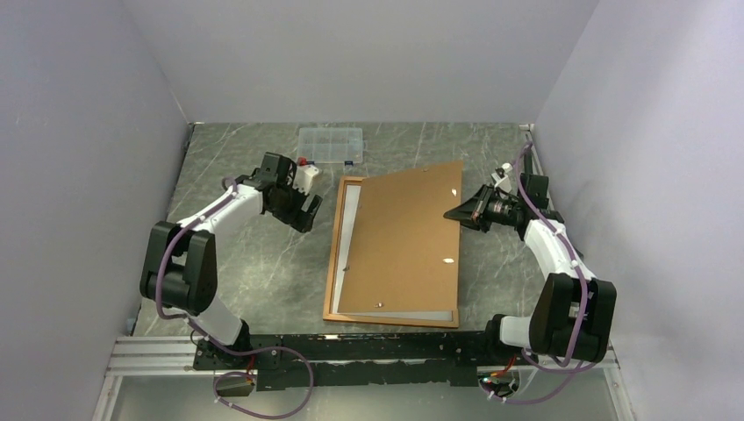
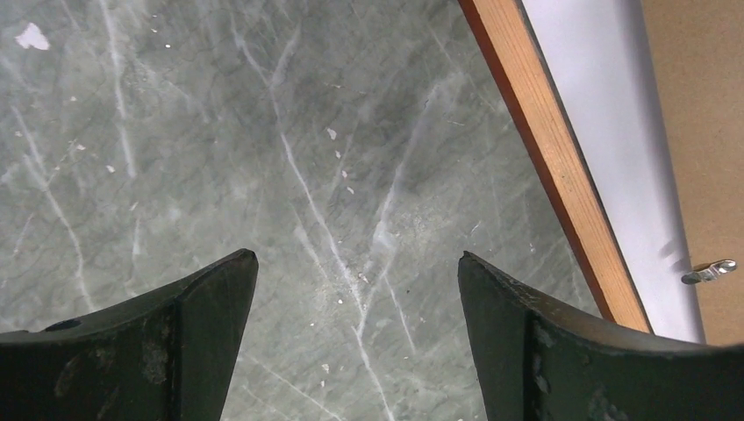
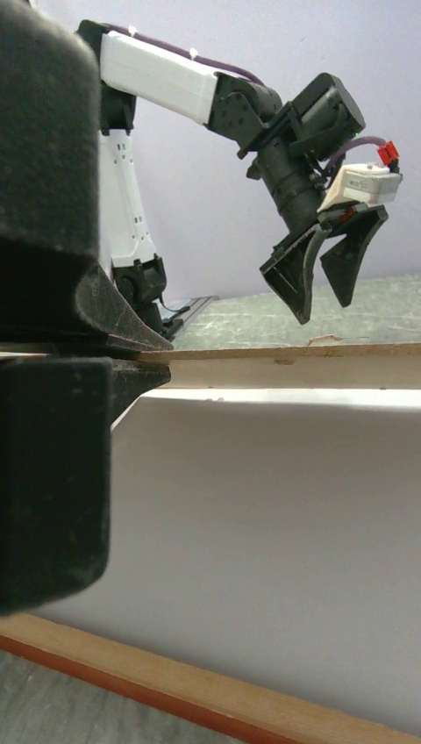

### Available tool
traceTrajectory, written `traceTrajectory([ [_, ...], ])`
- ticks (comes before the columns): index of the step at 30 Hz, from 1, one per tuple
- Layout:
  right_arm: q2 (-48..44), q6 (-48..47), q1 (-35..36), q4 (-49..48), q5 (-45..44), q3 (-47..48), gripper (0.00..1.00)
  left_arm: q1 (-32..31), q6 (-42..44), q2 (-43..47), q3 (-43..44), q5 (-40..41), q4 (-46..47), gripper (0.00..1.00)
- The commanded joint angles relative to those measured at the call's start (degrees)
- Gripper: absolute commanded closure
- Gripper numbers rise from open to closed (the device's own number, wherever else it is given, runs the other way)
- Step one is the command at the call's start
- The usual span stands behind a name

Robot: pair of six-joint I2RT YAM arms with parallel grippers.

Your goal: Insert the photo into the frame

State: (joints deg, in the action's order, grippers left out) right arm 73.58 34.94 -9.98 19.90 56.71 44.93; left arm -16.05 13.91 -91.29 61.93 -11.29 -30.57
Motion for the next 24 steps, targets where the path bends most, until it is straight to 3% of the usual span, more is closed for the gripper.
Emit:
traceTrajectory([
  [1, 0.3, 2.6, 1.5, -4.7, 4.2, 1.7, 1.0, -0.1, -1.8, -1.3, -0.2, -2.5, 2.5, 0.11],
  [24, 6.7, 3.5, 6.3, -8.2, 1.1, 4.0, 1.0, -1.5, 0.3, -5.4, -2.2, -6.3, 5.9, 0.25],
])
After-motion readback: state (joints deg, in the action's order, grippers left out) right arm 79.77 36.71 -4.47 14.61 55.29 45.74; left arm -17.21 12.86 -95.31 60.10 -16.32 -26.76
